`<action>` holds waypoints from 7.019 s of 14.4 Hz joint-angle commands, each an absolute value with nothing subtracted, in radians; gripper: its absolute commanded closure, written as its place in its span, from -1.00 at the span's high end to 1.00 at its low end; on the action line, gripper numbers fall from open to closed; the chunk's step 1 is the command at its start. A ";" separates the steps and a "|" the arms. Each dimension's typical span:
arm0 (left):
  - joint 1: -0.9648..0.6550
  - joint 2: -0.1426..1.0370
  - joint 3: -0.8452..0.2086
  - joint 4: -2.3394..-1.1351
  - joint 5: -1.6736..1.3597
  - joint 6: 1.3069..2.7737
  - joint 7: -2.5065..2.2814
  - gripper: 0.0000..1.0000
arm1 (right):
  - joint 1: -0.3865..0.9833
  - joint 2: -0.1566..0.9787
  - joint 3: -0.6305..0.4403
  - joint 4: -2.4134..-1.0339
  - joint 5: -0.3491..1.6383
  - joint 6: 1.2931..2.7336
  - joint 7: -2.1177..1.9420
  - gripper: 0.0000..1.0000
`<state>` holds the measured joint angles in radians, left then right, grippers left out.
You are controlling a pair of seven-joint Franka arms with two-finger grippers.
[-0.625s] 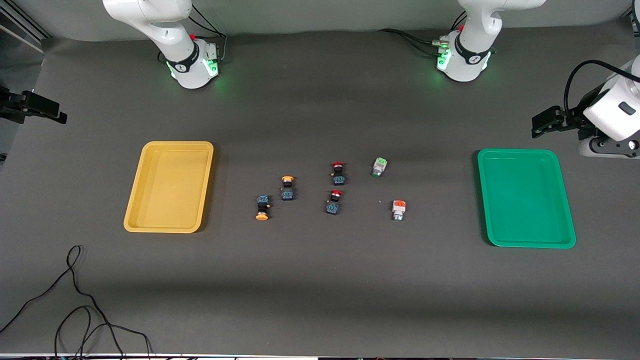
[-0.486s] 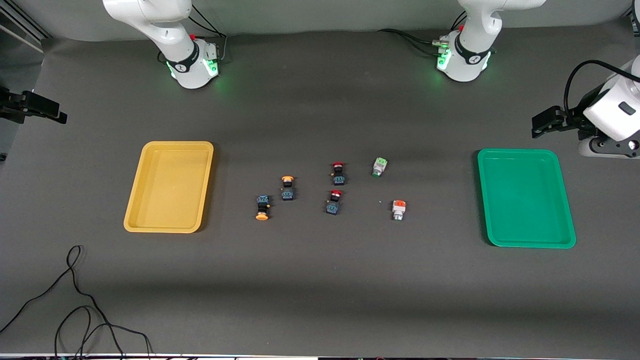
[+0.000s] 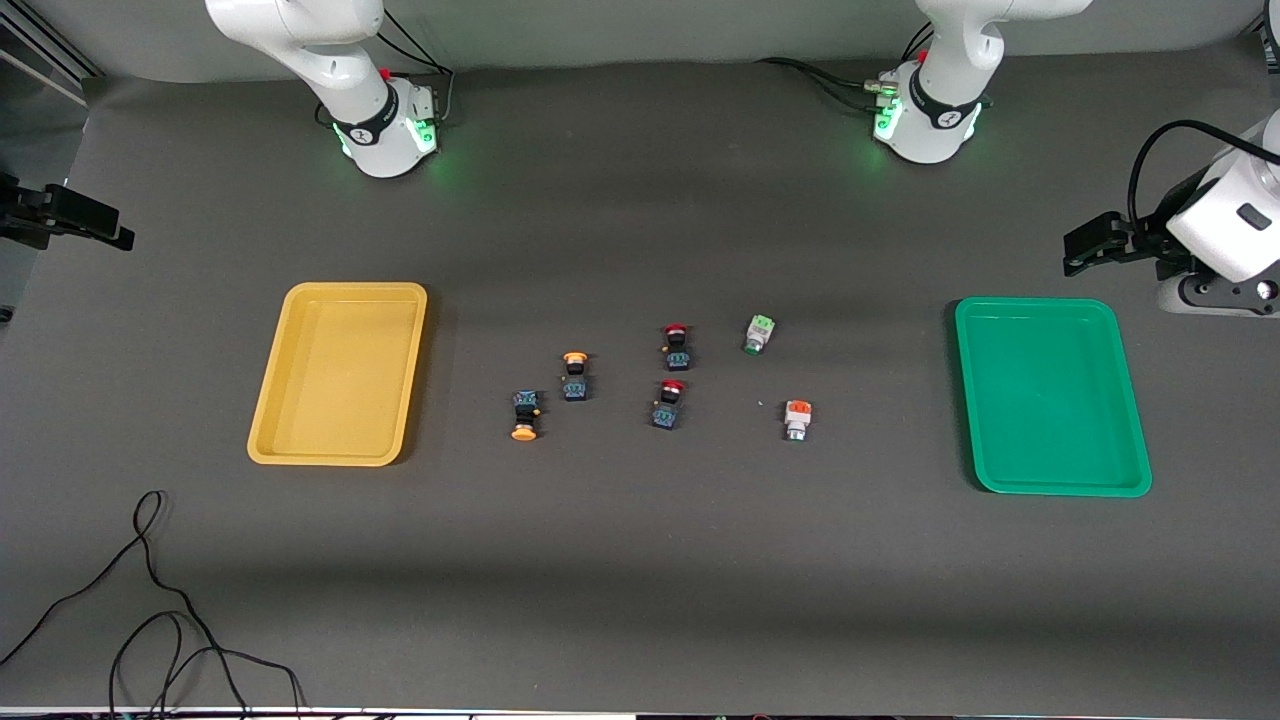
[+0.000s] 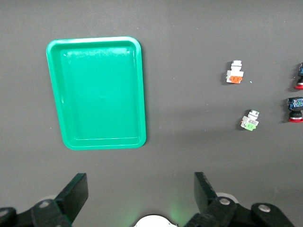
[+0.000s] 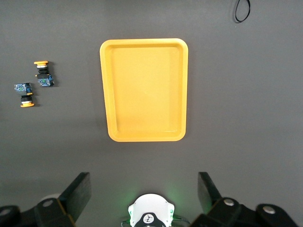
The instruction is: Place green and yellow buttons in trays
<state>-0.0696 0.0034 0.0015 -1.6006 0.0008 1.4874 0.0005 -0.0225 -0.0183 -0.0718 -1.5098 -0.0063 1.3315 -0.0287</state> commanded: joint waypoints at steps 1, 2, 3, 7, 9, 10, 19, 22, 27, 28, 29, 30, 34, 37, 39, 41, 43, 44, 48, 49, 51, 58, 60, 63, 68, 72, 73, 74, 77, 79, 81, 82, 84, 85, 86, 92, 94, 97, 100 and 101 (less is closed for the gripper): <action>-0.068 0.014 -0.002 -1.578 0.005 1.471 0.006 1.00 | -0.038 -0.025 -0.054 -1.543 -0.009 1.333 -0.017 0.99; -0.063 0.014 0.002 -1.578 0.002 1.470 0.009 1.00 | -0.037 -0.028 -0.054 -1.563 -0.017 1.335 -0.021 0.99; -0.060 0.014 0.002 -1.580 -0.005 1.468 0.002 1.00 | -0.038 -0.026 -0.054 -1.565 -0.018 1.338 -0.026 0.99; -0.092 0.000 -0.008 -1.661 -0.012 1.491 -0.011 1.00 | -0.040 -0.021 -0.054 -1.563 -0.020 1.341 -0.022 0.99; -0.161 -0.024 -0.015 -1.748 -0.014 1.528 -0.020 1.00 | -0.040 -0.020 -0.054 -1.562 -0.011 1.341 -0.021 0.99; -0.187 -0.052 -0.017 -1.808 -0.017 1.576 -0.040 1.00 | -0.038 -0.020 -0.054 -1.559 -0.011 1.341 -0.020 0.99; -0.544 -0.023 -0.123 -1.902 -0.071 1.784 -0.311 0.99 | 0.034 0.054 -0.052 -1.491 -0.008 1.335 0.006 0.99; -0.561 -0.014 -0.123 -1.991 -0.071 1.885 -0.310 0.99 | 0.041 0.054 -0.051 -1.482 0.047 1.336 0.064 0.99; -0.561 0.072 -0.121 -2.235 -0.057 2.248 -0.313 0.99 | 0.195 0.116 -0.052 -1.488 0.101 1.388 0.267 0.99; -0.561 0.131 -0.120 -2.237 -0.040 2.299 -0.313 0.99 | 0.224 0.132 -0.052 -1.494 0.101 1.403 0.268 0.99; -0.558 0.190 -0.120 -2.237 -0.023 2.359 -0.319 0.99 | 0.250 0.141 -0.052 -1.514 0.101 1.435 0.270 0.99; -0.560 0.246 -0.120 -2.237 -0.021 2.420 -0.337 0.99 | 0.267 0.146 -0.052 -1.543 0.104 1.477 0.296 0.99; -0.565 0.351 -0.120 -2.235 0.032 2.519 -0.390 0.97 | 0.325 0.199 -0.052 -1.653 0.143 1.659 0.385 0.99; -0.560 0.388 -0.114 -2.221 0.057 2.531 -0.393 0.95 | 0.363 0.230 -0.052 -1.788 0.144 1.854 0.390 0.99; -0.560 0.400 -0.114 -2.221 0.057 2.557 -0.397 0.79 | 0.394 0.290 -0.052 -1.835 0.144 1.987 0.435 0.99; -0.560 0.414 -0.114 -2.207 0.057 2.560 -0.443 0.58 | 0.431 0.377 -0.052 -1.833 0.144 2.077 0.494 0.99; -0.558 0.434 -0.112 -2.180 0.057 2.557 -0.463 0.25 | 0.440 0.441 -0.052 -1.833 0.143 2.155 0.522 0.99; -0.557 0.434 -0.113 -2.180 0.057 2.556 -0.483 0.02 | 0.468 0.469 -0.057 -1.833 0.140 2.183 0.522 0.99; -0.551 0.385 -0.112 -2.146 0.057 2.452 -0.558 -0.40 | 0.483 0.561 -0.058 -1.833 0.138 2.305 0.523 0.99; -0.536 0.356 -0.112 -2.114 0.055 2.372 -0.554 -0.41 | 0.495 0.575 -0.060 -1.833 0.137 2.330 0.538 0.99; -0.464 0.264 -0.120 -2.041 0.037 2.168 -0.542 -0.42 | 0.512 0.616 -0.060 -1.833 0.137 2.397 0.555 0.99; -0.070 0.008 -0.103 -2.005 -0.055 1.812 -0.326 -0.53 | 0.525 0.650 -0.061 -1.833 0.127 2.436 0.551 -0.47; 0.094 0.000 -0.103 -2.005 -0.034 1.807 -0.162 -0.53 | 0.525 0.644 -0.061 -1.830 0.110 2.431 0.554 -1.00; 0.152 0.057 -0.103 -2.078 0.069 1.955 -0.098 -0.51 | 0.519 0.588 -0.064 -1.825 0.110 2.358 0.545 -1.00; 0.170 0.309 -0.103 -2.180 0.193 2.334 -0.078 -0.45 | 0.500 0.385 -0.147 -1.770 0.112 1.998 0.473 -1.00; 0.176 0.353 -0.104 -2.171 0.199 2.396 -0.077 -0.35 | 0.502 0.256 -0.294 -1.784 0.115 1.800 0.231 -1.00; 0.176 0.356 -0.104 -2.161 0.201 2.396 -0.072 0.23 | 0.503 0.249 -0.339 -1.795 0.115 1.784 0.160 -1.00; 0.175 0.356 -0.104 -2.143 0.201 2.379 -0.054 0.99 | 0.503 0.245 -0.374 -1.819 0.118 1.790 0.091 -1.00; 0.178 0.308 -0.107 -2.018 0.196 2.179 0.010 1.00 | 0.505 0.244 -0.440 -1.955 0.121 1.938 -0.036 -1.00; 0.176 0.305 -0.110 -1.839 0.166 1.928 0.070 1.00 | 0.509 0.248 -0.445 -2.072 0.121 2.111 -0.077 -1.00; 0.173 0.313 -0.112 -1.734 0.109 1.839 0.071 1.00 | 0.508 0.276 -0.443 -2.170 0.121 2.291 -0.095 -1.00; 0.166 0.317 -0.113 -1.727 0.095 1.845 0.071 1.00 | 0.512 0.297 -0.442 -2.201 0.123 2.360 -0.094 -1.00; 0.129 0.336 -0.129 -1.736 0.091 1.880 0.054 1.00 | 0.520 0.334 -0.437 -2.221 0.123 2.425 -0.097 -1.00; 0.095 0.357 -0.132 -1.736 0.072 1.896 0.035 1.00 | 0.523 0.353 -0.437 -2.229 0.123 2.456 -0.097 -1.00; 0.042 0.374 -0.132 -1.736 0.043 1.913 -0.018 1.00 | 0.523 0.371 -0.433 -2.243 0.123 2.498 -0.095 -1.00; -0.308 0.425 -0.133 -1.743 0.037 2.095 -0.455 1.00 | 0.541 0.364 -0.425 -2.243 0.123 2.482 -0.078 0.99; -0.336 0.433 -0.133 -1.743 0.047 2.109 -0.443 1.00 | 0.541 0.301 -0.426 -2.214 0.126 2.369 -0.045 0.99; -0.336 0.460 -0.137 -1.747 0.048 2.154 -0.410 1.00 | 0.541 0.221 -0.426 -2.082 0.126 2.107 -0.005 0.99; -0.347 0.526 -0.135 -1.801 0.072 2.287 -0.408 1.00 | 0.578 0.225 -0.420 -1.918 0.170 1.922 0.121 0.99; -0.345 0.552 -0.135 -1.813 0.083 2.322 -0.410 1.00 | 0.610 0.230 -0.422 -1.893 0.233 1.913 0.158 0.99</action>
<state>-0.3371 0.5055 -0.1398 -1.7836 0.0590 2.2439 -0.4167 0.5497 0.2007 -0.4177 -1.9673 0.1595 1.9626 0.0714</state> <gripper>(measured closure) 0.000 0.000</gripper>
